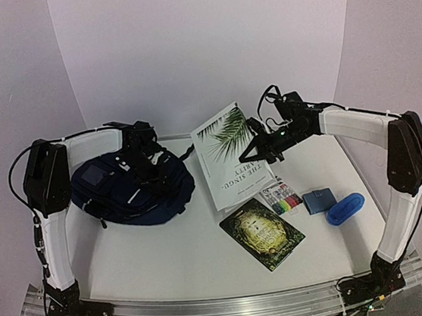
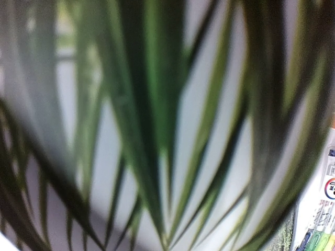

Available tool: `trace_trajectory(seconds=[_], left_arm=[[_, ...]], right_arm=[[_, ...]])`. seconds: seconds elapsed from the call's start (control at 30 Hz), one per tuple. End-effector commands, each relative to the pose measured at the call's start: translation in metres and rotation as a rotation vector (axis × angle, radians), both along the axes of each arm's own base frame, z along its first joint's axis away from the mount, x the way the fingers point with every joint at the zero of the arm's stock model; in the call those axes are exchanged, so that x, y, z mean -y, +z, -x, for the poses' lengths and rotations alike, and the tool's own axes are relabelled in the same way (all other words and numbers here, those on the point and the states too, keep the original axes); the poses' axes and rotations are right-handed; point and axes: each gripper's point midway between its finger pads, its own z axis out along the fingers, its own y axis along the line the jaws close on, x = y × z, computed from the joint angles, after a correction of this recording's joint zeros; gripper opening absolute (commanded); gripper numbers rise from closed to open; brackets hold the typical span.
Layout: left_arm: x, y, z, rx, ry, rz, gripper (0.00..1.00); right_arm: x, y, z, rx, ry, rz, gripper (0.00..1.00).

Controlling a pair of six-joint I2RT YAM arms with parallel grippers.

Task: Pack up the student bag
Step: Place the book in the student bag.

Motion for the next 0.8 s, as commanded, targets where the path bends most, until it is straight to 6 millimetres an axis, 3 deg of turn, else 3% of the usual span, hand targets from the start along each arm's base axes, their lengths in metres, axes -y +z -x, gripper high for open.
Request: trace_trajectory(seconds=[0.0, 0.13, 0.37, 0.47, 0.53, 0.63, 0.77], left_arm=[[0.007, 0.0, -0.005, 0.011, -0.017, 0.007, 0.43], [0.003, -0.017, -0.001, 0.013, -0.047, -0.085, 0.49], [-0.017, -0.06, 0.002, 0.045, -0.103, -0.385, 0.48], [-0.017, -0.074, 0.004, 0.05, -0.12, -0.464, 0.36], [-0.013, -0.072, 0.003, 0.05, -0.11, -0.465, 0.2], [-0.002, -0.048, -0.004, 0.082, -0.094, -0.422, 0.01], [0.017, 0.005, -0.015, 0.154, -0.069, -0.303, 0.0]], right_arm=[[-0.006, 0.007, 0.0, 0.031, 0.033, -0.029, 0.0], [-0.006, 0.006, -0.001, 0.029, 0.033, -0.028, 0.0], [-0.006, 0.002, -0.003, 0.029, 0.025, -0.017, 0.0], [-0.005, 0.001, -0.004, 0.031, 0.021, -0.009, 0.0], [-0.004, 0.002, -0.004, 0.041, 0.02, -0.006, 0.0], [-0.003, 0.004, -0.003, 0.052, 0.021, -0.002, 0.0], [-0.002, 0.008, 0.001, 0.058, 0.032, -0.01, 0.0]])
